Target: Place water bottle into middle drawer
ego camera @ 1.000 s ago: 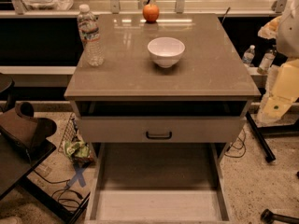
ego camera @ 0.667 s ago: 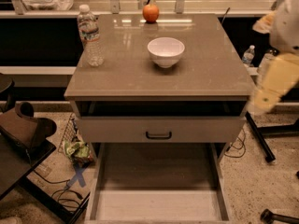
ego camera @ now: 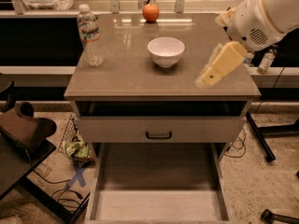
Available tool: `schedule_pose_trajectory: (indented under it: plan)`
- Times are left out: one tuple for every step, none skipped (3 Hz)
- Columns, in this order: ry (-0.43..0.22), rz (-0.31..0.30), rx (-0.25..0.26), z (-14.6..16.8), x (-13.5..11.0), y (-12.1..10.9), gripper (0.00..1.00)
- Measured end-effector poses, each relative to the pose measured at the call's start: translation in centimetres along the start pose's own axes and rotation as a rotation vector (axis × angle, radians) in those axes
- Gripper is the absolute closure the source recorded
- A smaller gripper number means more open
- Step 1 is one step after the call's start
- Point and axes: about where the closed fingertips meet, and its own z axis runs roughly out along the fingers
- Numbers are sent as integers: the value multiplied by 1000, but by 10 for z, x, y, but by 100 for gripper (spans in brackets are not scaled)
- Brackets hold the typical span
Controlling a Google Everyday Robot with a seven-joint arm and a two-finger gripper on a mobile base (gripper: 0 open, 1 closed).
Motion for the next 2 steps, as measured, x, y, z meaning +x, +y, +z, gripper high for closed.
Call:
schedule_pose_trajectory:
  plan:
    - [-245, 47, 9, 26, -30, -4, 0]
    - [-459, 91, 45, 36, -63, -2, 0]
